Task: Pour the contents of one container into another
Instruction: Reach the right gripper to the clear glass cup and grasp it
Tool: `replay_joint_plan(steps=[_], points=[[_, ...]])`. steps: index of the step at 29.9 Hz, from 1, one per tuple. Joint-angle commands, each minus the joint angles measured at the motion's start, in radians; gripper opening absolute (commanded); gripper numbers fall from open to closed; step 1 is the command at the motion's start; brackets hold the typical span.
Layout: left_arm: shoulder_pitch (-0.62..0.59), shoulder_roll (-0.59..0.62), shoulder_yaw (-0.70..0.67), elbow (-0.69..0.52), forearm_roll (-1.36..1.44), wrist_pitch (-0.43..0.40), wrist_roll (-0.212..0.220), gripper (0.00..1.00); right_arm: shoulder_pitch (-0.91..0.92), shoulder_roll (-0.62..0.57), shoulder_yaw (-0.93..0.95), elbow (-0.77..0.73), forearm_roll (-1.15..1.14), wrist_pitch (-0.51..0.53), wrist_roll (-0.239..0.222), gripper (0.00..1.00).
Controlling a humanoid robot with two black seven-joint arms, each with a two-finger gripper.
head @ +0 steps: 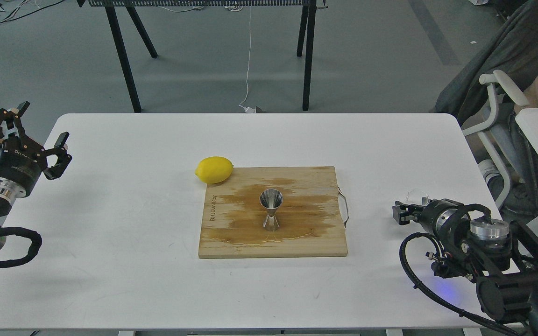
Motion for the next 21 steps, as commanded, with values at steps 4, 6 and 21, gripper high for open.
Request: replay_joint_plan(steps=[4, 6, 21], points=[[0.000, 0.000, 0.000, 0.011, 0.000, 0.000, 0.000, 0.97, 0.000, 0.000, 0.000, 0.000, -0.001, 0.000, 0.000, 0.59], [0.000, -0.002, 0.000, 0.015, 0.000, 0.000, 0.000, 0.97, 0.000, 0.000, -0.002, 0.000, -0.001, 0.000, 0.000, 0.55], [0.000, -0.002, 0.000, 0.021, 0.000, 0.000, 0.000, 0.97, -0.002, 0.000, -0.008, 0.012, -0.003, 0.000, 0.000, 0.42]])
